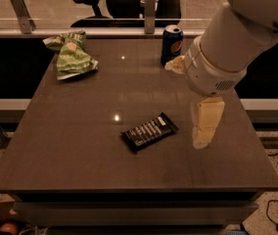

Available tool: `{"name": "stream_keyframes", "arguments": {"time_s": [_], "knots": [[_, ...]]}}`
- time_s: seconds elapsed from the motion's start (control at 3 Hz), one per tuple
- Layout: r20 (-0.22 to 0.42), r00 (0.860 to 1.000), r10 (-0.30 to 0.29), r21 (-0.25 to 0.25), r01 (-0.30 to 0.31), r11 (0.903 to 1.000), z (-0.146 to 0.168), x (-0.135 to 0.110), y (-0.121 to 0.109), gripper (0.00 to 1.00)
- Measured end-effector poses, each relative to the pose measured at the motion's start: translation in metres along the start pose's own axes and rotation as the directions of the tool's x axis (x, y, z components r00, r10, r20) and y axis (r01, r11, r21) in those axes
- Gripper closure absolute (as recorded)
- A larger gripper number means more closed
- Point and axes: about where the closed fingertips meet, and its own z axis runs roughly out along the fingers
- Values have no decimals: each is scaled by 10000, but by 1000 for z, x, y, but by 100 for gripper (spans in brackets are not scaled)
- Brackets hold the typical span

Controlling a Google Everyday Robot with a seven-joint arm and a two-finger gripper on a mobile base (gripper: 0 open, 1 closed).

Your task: Move rxbar chocolate near green jalapeno chip bag

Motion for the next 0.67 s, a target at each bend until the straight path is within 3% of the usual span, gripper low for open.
{"name": "stream_keyframes", "arguments": {"time_s": [0.67], "knots": [[-390,9989,-265,212,273,9994,31,5,-15,0]]}}
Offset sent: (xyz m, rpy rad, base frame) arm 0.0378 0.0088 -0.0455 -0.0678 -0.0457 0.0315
